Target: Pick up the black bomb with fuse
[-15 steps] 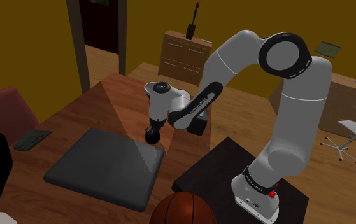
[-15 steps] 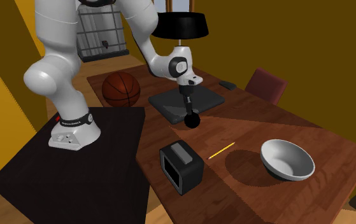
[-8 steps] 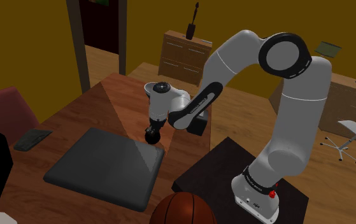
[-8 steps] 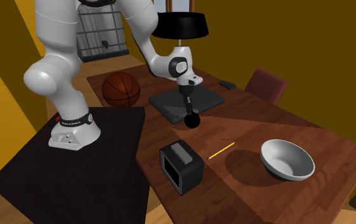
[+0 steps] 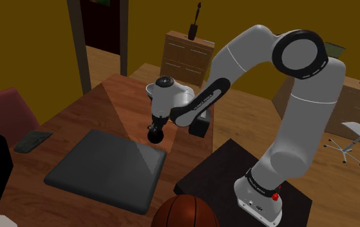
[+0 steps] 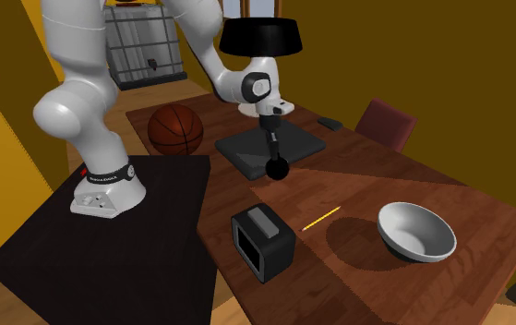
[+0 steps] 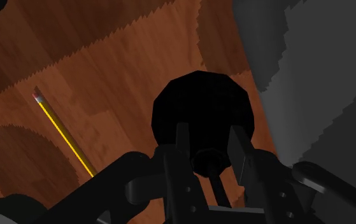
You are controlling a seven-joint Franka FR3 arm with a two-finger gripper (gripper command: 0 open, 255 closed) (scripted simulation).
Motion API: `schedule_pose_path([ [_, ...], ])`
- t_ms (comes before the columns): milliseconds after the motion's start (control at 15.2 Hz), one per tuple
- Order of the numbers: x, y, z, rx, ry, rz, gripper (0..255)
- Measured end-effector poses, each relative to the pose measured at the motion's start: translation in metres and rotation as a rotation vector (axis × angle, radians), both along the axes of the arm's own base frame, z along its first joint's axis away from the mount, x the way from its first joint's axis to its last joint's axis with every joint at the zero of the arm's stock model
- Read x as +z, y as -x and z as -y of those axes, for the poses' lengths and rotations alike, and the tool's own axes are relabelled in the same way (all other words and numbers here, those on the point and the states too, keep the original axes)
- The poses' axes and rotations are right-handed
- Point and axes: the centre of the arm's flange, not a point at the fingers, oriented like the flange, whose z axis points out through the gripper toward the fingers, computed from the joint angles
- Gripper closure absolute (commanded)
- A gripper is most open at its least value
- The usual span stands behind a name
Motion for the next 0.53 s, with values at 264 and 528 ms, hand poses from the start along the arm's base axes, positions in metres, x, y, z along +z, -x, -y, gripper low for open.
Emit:
schedule_pose_path([
  [264, 0.021, -0.001, 0.001, 0.0, 0.0, 0.0, 255],
  [528, 0.042, -0.001, -0.001, 0.0, 0.0, 0.0, 255],
])
